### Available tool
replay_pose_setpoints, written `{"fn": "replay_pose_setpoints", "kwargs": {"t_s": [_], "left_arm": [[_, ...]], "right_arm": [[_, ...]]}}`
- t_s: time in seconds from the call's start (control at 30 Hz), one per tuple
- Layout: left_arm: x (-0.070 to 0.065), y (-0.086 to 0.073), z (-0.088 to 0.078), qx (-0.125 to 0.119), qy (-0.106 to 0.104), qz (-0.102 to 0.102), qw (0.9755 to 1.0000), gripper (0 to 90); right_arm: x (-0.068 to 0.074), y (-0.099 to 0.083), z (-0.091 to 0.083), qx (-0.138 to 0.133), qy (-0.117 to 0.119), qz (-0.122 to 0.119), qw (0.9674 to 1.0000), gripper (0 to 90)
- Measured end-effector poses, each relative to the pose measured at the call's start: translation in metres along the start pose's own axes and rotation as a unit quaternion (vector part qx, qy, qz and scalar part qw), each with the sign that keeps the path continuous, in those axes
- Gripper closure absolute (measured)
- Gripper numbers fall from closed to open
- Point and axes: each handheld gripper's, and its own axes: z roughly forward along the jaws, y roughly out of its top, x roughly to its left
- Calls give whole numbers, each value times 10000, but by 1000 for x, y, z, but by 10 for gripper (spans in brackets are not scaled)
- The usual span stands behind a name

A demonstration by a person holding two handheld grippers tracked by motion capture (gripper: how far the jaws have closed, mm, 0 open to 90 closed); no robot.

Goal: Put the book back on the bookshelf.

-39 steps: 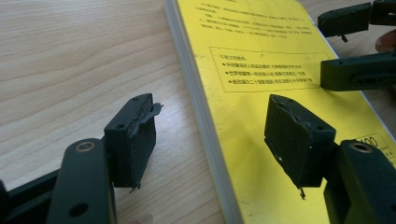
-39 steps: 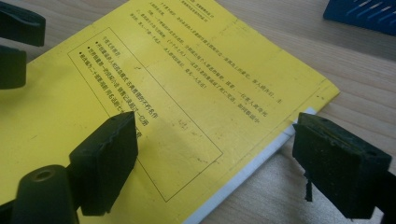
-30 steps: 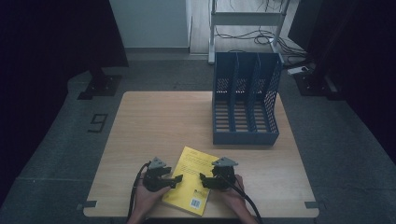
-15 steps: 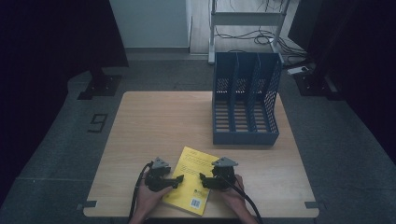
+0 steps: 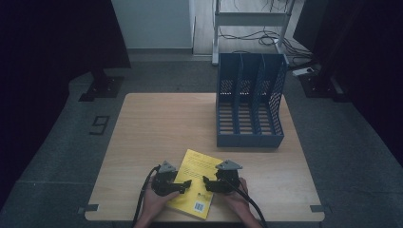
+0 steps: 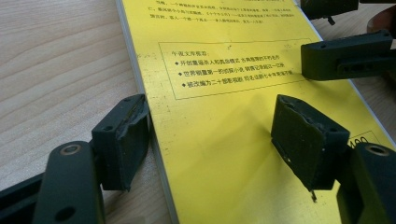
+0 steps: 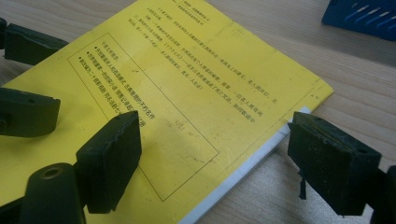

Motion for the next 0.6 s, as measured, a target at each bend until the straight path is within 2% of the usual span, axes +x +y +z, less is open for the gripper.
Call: {"fn": "replay_pose_setpoints", "kwargs": {"t_s": [0.6], "left_arm": [[-8, 1, 0, -47, 276, -87, 9996, 302]], "right_arm": [[3, -2, 0, -82, -99, 7, 9999, 176]]}}
